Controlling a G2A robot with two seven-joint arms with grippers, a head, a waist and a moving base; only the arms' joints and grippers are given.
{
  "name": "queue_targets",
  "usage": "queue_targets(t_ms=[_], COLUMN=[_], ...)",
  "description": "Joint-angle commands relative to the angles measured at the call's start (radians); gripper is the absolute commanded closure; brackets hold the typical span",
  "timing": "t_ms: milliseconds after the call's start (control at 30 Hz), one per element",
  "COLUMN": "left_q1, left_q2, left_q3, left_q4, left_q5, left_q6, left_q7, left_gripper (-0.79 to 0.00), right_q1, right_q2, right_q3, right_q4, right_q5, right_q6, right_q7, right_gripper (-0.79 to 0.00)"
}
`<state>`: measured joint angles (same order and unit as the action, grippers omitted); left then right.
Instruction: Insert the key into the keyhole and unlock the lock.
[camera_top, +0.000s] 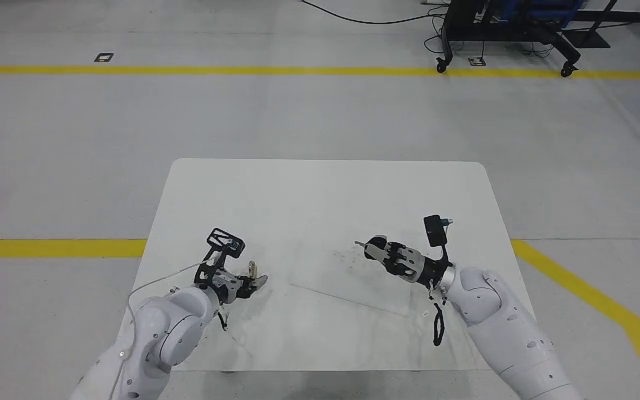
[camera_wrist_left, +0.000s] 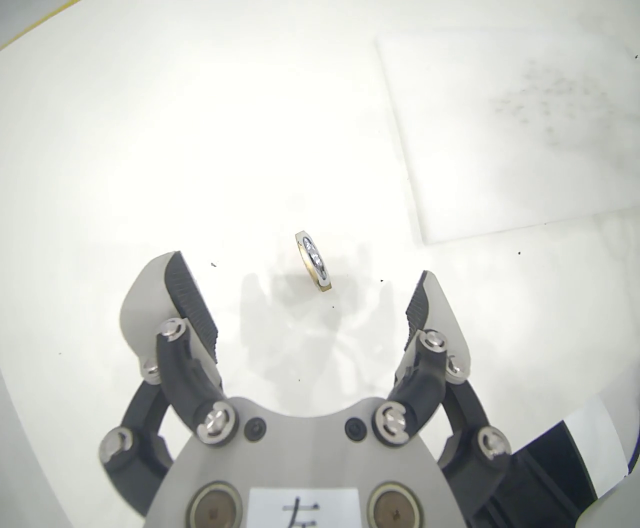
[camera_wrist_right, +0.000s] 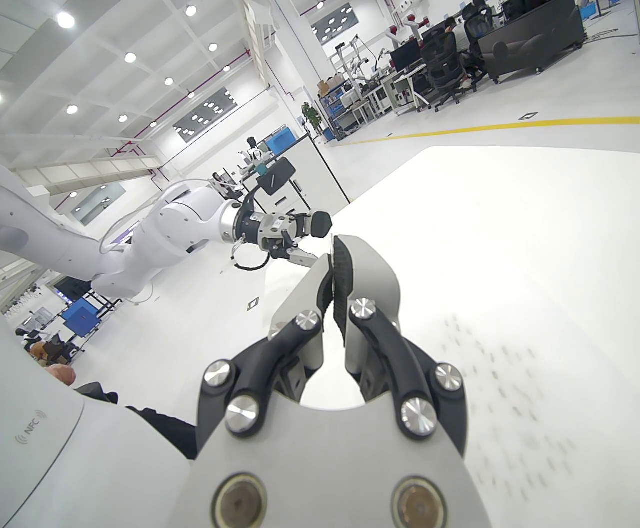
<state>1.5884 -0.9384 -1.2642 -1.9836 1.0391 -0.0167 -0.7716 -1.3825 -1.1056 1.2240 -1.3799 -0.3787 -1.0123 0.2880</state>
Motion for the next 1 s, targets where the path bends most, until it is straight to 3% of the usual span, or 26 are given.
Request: queue_targets(t_ms=[0, 133, 767, 800, 900, 967], left_q1=[-0.011, -0.028, -0.079, -0.08, -0.079, -0.077], left_q2=[-0.002, -0.007, -0.031, -0.032, -0.035, -0.036], left_q3=[0.008, 0.023, 0.103, 0.105, 0.101, 0.095], left_q4=[0.006, 0.014, 0.046, 0.046, 0.048, 0.049], left_q5=[0.009, 0.029, 0.084, 0.086, 0.095, 0.106], left_q6=[0.0, 0.005, 0.021, 0.025, 0.046, 0.069], left_q7=[-0.008, -0.019, -0.062, -0.062, -0.063, -0.066], left_gripper=[-0.477, -0.385, -0.265, -0.24, -0.034, 0.0], right_q1=[0.0, 0.0, 0.0, 0.0, 0.0, 0.0], right_q2=[0.0, 0.0, 0.0, 0.0, 0.0, 0.0], right_q3=[0.0, 0.0, 0.0, 0.0, 0.0, 0.0], right_q4=[0.0, 0.0, 0.0, 0.0, 0.0, 0.0], right_q5=[0.0, 0.0, 0.0, 0.0, 0.0, 0.0], right_q6=[0.0, 0.0, 0.0, 0.0, 0.0, 0.0], right_q7=[0.0, 0.0, 0.0, 0.0, 0.0, 0.0], right_gripper=[0.0, 0.0, 0.0, 0.0, 0.0, 0.0])
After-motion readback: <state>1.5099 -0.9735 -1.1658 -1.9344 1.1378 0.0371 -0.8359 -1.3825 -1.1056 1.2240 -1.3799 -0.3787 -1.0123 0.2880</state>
